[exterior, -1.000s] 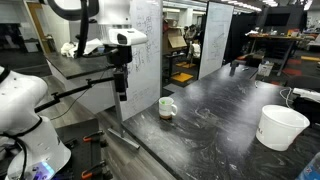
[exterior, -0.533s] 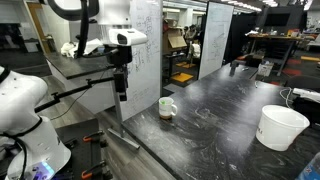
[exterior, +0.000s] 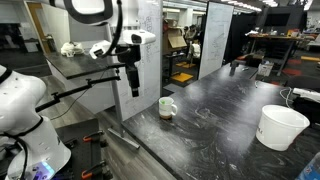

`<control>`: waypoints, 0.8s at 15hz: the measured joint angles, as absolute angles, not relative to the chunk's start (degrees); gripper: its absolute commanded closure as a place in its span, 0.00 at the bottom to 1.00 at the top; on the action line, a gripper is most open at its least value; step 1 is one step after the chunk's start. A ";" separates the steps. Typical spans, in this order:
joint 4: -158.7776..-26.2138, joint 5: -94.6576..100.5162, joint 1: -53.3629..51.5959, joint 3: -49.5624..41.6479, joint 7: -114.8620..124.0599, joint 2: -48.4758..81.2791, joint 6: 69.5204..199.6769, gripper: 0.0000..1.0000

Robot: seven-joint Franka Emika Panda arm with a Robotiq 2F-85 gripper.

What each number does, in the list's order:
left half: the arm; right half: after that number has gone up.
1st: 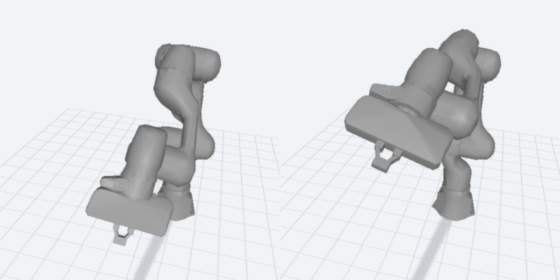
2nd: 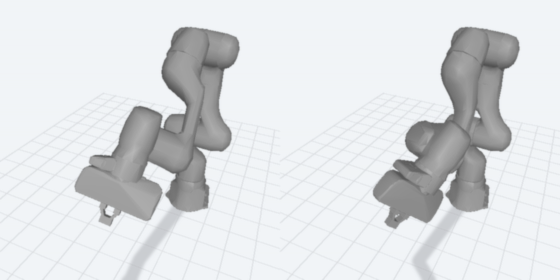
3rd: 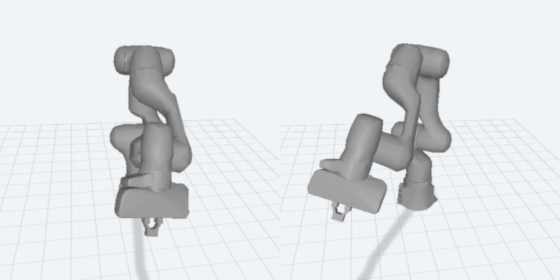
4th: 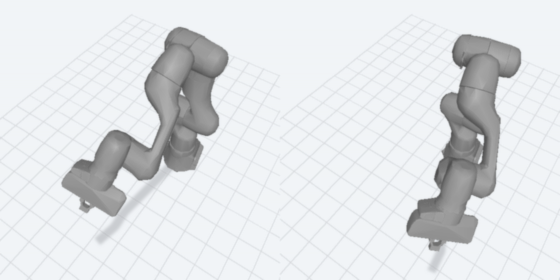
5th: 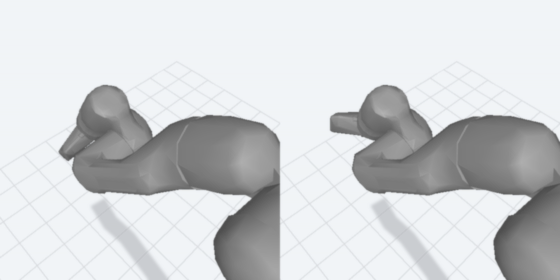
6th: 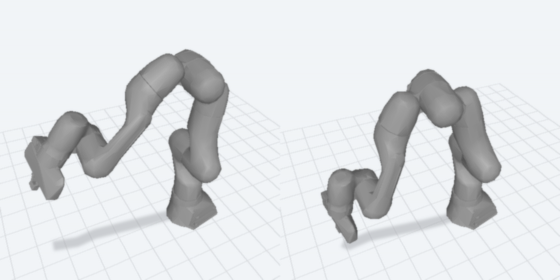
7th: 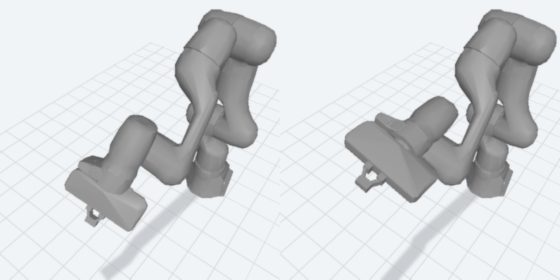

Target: Pick the marker from the cup and put it on the table

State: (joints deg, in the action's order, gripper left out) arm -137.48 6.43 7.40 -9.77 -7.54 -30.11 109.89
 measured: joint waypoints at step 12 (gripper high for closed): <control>-124.15 6.34 -0.26 -5.17 -21.45 -5.53 123.72 0.00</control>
